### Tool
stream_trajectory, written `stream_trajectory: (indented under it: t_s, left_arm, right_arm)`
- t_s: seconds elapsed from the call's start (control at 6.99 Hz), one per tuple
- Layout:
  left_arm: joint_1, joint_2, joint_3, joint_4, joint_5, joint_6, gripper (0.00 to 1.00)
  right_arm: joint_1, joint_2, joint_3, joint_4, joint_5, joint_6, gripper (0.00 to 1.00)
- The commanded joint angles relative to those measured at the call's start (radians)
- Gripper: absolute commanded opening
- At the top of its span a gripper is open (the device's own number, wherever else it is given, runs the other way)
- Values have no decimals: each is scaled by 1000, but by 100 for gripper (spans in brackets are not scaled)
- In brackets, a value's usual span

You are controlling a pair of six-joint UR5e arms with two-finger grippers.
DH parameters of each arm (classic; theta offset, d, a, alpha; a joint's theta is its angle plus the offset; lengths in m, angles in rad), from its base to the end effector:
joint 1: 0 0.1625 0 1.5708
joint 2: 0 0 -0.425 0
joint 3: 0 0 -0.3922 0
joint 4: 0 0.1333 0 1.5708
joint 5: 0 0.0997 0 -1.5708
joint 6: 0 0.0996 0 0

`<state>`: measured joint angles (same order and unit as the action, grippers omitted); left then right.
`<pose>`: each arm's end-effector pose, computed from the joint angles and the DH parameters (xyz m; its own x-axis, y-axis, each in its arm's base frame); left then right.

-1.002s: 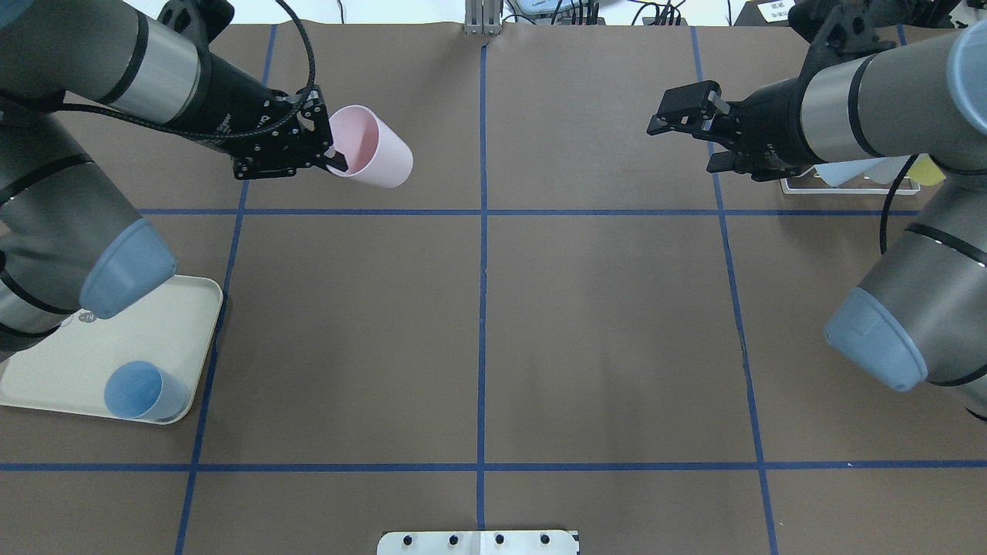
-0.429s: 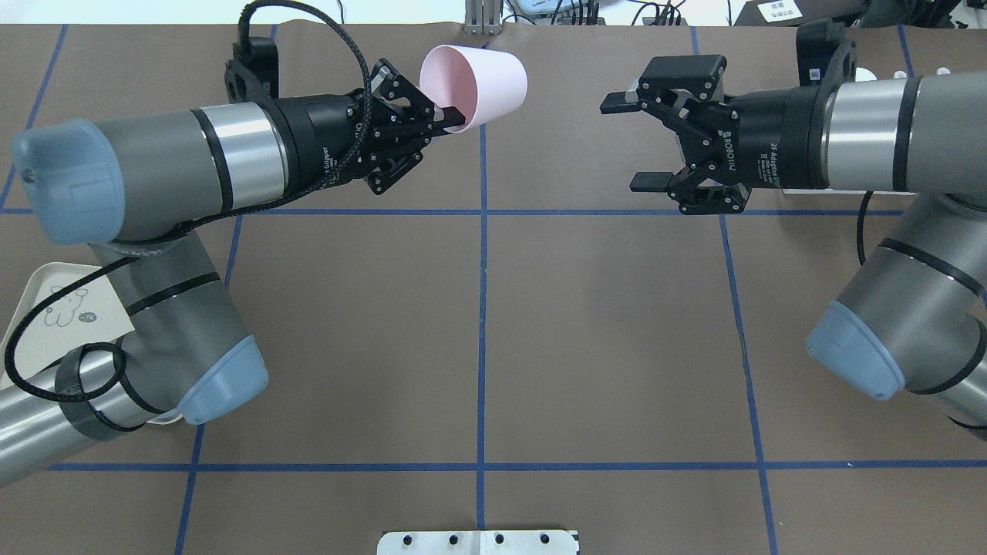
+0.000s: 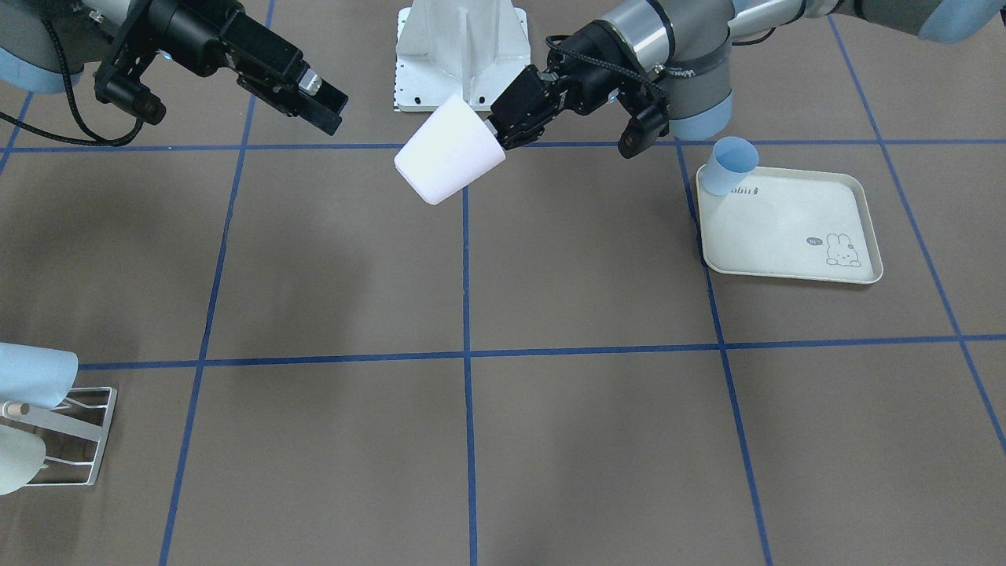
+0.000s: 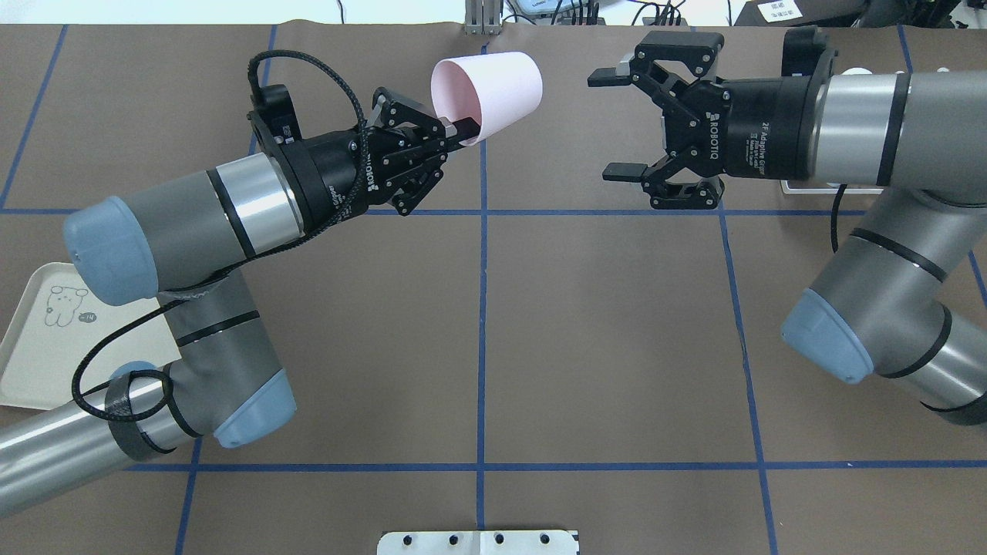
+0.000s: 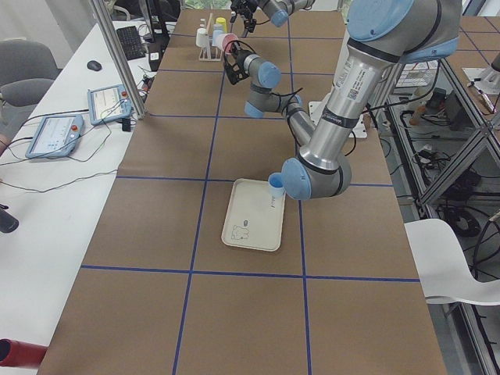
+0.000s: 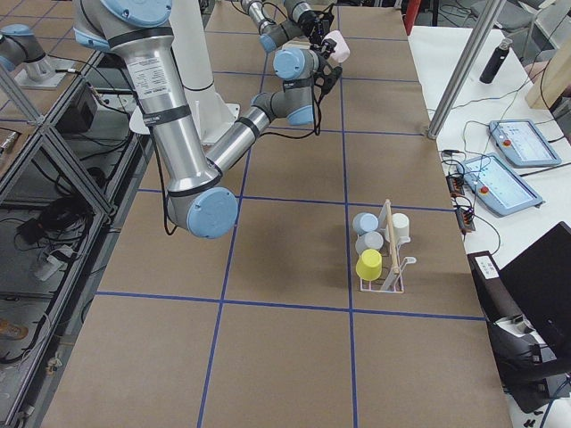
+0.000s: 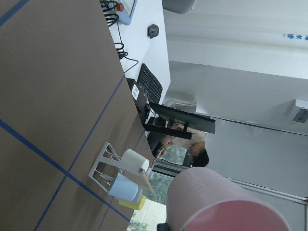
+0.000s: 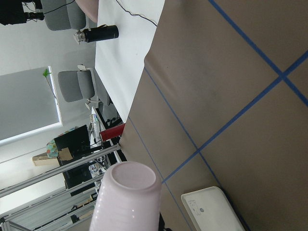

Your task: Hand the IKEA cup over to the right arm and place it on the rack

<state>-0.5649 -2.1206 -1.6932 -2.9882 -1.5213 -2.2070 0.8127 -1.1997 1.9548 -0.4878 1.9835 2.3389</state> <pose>0.4040 -0.4197 0.1447 -0.6761 -0.2740 -0.6839 0.2104 0.8178 -0.5357 -0.2769 -0.4283 0.1695 -0.4080 0.4948 0.7673 -0.1610 0.7883 -0.5939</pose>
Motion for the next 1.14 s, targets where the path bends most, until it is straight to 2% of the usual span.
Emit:
stream_trajectory:
  t_s: [0.0, 0.43, 1.0]
  left_arm:
    - [22, -4, 26, -77, 18, 0, 0]
    - [83, -10, 26, -81, 20, 12, 0]
    - [85, -28, 21, -81, 20, 10, 0]
  right_arm:
    - [-18, 29, -16, 8, -9, 66, 100]
    - [-29, 29, -22, 8, -19, 68, 100]
    - [-50, 31, -22, 8, -23, 68, 100]
